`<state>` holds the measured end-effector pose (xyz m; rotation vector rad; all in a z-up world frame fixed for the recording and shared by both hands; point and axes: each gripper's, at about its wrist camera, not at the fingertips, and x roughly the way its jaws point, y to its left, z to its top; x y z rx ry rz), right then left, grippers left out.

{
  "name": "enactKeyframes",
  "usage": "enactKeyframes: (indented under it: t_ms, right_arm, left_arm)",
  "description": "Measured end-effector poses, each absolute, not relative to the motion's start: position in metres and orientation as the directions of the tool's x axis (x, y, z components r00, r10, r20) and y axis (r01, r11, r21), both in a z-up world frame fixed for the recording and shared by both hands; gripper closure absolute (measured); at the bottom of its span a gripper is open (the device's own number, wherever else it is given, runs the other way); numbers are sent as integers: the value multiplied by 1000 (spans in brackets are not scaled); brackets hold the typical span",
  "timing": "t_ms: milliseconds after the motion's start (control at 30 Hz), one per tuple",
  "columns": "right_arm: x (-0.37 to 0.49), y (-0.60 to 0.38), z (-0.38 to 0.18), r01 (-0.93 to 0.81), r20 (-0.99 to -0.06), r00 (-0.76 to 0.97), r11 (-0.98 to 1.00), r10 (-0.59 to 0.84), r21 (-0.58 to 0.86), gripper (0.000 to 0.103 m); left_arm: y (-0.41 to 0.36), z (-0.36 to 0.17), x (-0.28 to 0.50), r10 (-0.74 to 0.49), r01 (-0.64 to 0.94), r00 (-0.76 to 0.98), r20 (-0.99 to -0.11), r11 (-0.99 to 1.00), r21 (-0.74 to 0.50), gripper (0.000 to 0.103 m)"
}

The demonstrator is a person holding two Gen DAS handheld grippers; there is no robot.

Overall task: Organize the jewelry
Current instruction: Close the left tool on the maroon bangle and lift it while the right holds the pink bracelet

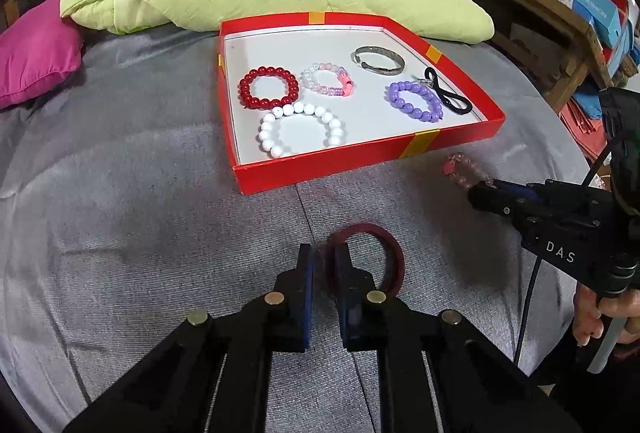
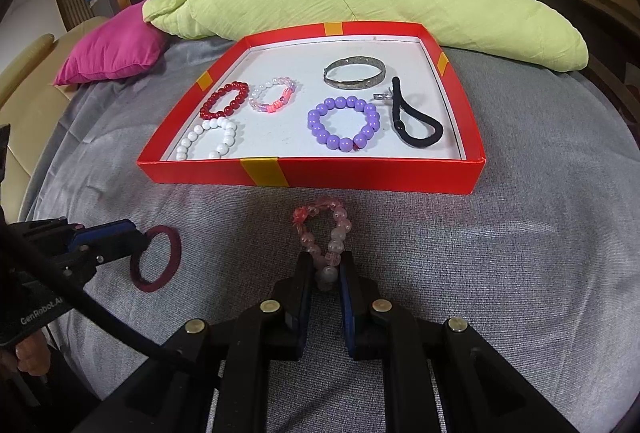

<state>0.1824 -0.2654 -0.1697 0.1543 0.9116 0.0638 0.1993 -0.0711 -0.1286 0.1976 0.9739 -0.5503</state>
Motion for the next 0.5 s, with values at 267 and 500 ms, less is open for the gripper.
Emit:
enactKeyframes:
  t_ms: [267, 500]
  right_arm:
    - [180, -271, -167, 17, -773, 618, 981, 142, 194, 91]
    - [181, -275, -169, 26, -782, 607, 980, 142, 199, 92]
  left_arm:
    - [-71, -126, 198, -363, 533, 449, -816, 842, -82, 93]
    - [-74, -124, 197, -416, 549, 397, -818, 822, -151, 60]
